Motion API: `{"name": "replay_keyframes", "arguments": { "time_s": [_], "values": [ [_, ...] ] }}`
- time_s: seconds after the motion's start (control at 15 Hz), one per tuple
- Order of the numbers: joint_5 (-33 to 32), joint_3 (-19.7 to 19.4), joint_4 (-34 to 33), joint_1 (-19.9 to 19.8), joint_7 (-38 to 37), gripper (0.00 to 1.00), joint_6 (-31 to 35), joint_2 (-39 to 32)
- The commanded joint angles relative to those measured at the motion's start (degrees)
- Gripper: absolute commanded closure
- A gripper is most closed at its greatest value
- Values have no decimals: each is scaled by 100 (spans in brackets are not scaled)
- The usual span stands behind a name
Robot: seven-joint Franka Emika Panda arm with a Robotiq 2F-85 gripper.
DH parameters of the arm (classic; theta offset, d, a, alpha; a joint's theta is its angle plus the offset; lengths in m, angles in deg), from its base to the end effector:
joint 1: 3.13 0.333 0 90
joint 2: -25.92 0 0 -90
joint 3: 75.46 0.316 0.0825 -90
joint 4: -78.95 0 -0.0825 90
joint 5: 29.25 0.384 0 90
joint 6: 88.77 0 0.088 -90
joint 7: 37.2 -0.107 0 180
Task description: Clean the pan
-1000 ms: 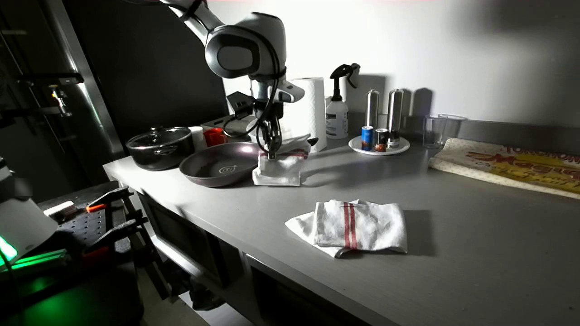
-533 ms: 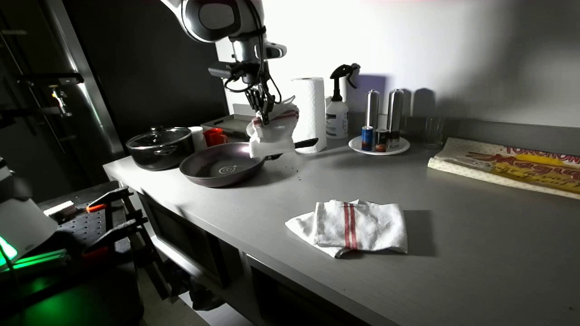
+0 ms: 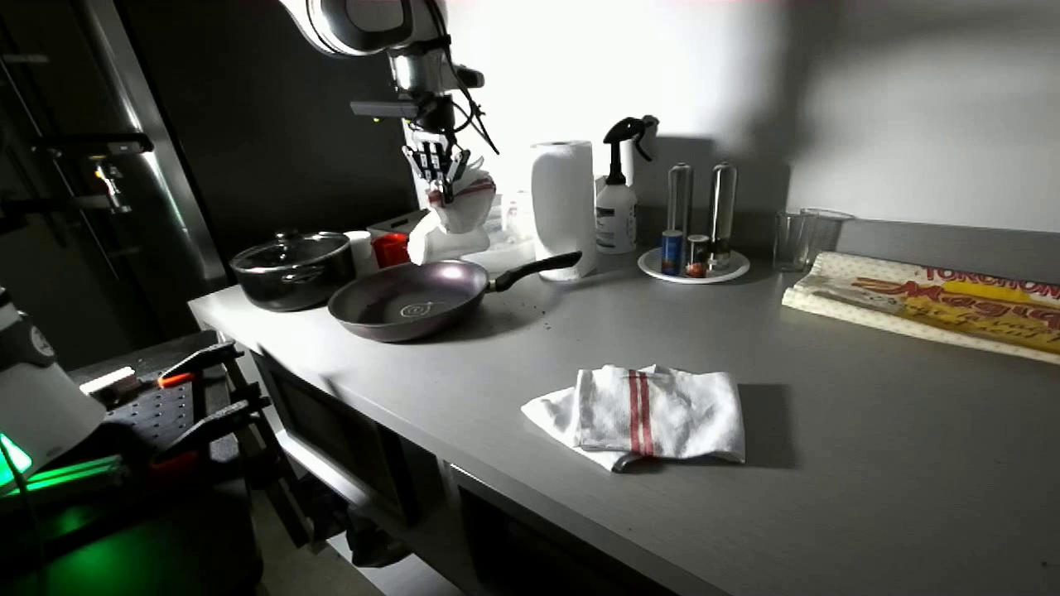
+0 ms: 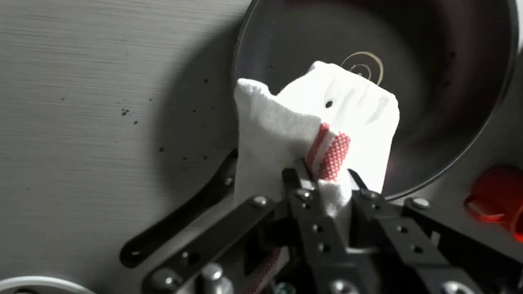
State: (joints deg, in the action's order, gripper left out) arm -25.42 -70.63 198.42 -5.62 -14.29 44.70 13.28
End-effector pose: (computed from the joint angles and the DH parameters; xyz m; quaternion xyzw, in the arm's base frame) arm 0.5799 0.0239 0.3226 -0.9801 -0.1951 -0.0179 0.0310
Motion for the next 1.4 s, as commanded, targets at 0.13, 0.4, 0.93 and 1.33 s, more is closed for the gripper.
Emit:
{"name": "replay_keyframes", "arguments": {
  "time_s": [0.13, 0.4, 0.93, 1.33],
  "values": [
    [-27, 237, -298, 208, 713, 96, -861, -277],
    [-121, 290, -404, 302, 825, 96, -1372, -558],
    [-423, 268, -989, 412, 609, 96, -1815, -1462],
    [-1000, 147, -1366, 649, -141, 96, -1183, -2016]
  ]
}}
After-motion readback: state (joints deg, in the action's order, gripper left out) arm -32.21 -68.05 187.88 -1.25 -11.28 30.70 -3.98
